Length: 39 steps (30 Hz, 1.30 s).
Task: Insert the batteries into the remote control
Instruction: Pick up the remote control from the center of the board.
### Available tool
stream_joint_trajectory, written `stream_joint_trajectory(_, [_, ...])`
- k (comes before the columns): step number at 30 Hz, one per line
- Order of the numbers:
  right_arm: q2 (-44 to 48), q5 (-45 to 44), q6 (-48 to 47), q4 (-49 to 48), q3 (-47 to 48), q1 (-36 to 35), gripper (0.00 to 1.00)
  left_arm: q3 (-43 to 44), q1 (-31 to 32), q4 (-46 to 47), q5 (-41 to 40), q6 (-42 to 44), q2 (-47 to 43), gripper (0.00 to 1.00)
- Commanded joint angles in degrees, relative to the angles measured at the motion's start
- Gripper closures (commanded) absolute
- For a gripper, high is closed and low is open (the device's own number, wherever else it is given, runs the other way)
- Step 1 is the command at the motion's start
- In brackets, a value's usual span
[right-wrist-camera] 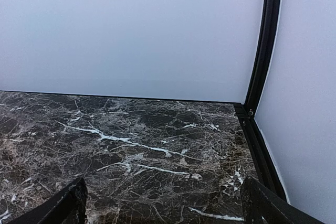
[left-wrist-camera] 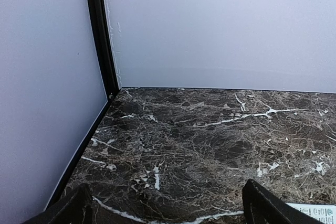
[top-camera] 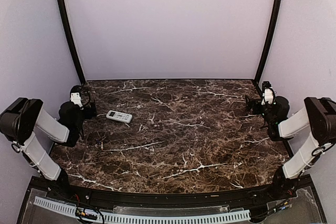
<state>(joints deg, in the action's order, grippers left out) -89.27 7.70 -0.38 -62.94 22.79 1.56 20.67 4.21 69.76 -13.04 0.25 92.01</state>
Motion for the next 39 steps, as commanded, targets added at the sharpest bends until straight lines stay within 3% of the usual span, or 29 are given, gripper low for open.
stream_joint_trajectory(1, [0.5,0.3,-0.2,-0.5,0.4,0.5,0.01,0.7,-0.4,-0.7,0.8,0.3,-1.2,0.01])
stream_joint_trajectory(4, [2.4,-0.1,-0.1,3.2,2.4,0.4,0.01,0.6,-0.5,-0.5,0.8,0.2,-1.1,0.01])
stream_joint_trajectory(8, [10.9,1.9,0.1,22.9,10.0,0.4,0.01,1.0,-0.7,-2.2,1.9,0.0,-1.5,0.01])
stream_joint_trajectory(12, [14.9,14.6,7.1,36.4,17.6,0.1,0.01,1.6,-1.9,-4.1,6.2,0.6,-3.7,0.01])
stream_joint_trajectory(15, [13.5,16.3,11.6,43.6,23.9,-5.6,0.06,10.2,-1.3,-26.0,4.5,0.2,-11.4,0.01])
stream_joint_trajectory(19, [7.3,8.9,9.6,50.1,33.2,-19.0,0.07,17.7,-1.0,-34.7,9.2,0.1,-17.9,0.02])
stream_joint_trajectory(22, [-1.8,7.3,7.4,57.9,45.9,-27.6,0.04,22.0,-0.5,-40.8,12.5,-2.6,-22.0,0.05])
stream_joint_trajectory(27, [-19.7,4.1,4.4,71.2,67.4,-37.9,0.01,21.1,-0.3,-41.9,16.8,-4.4,-25.4,0.05])
stream_joint_trajectory(29, [-26.2,2.8,3.1,76.3,75.9,-41.0,0.01,21.5,-0.1,-42.9,22.2,2.5,-21.6,0.06])
stream_joint_trajectory(31, [-31.2,3.8,3.5,81.8,82.8,-42.8,0.01,26.0,0.5,-51.3,31.3,12.4,-16.3,0.08])
stream_joint_trajectory(32, [-32.5,5.1,4.0,82.5,84.4,-43.2,0.01,30.6,1.3,-60.3,34.3,21.2,-14.4,0.07])
stream_joint_trajectory(33, [-32.9,7.4,4.8,81.7,84.3,-43.3,0.01,33.0,1.9,-64.8,39.3,26.2,-11.3,0.07])
stream_joint_trajectory(34, [-32.7,8.7,5.6,80.4,83.3,-43.3,0.01,37.2,3.1,-74.3,40.8,36.3,-8.5,0.04])
stream_joint_trajectory(36, [-31.4,9.7,6.1,78.2,80.3,-43.3,0.01,42.1,4.2,-83.5,43.1,48.2,-5.0,0.01])
stream_joint_trajectory(39, [-30.2,9.9,4.9,78.6,77.4,-43.4,0.01,49.6,4.3,-92.0,44.7,58.4,0.1,0.01])
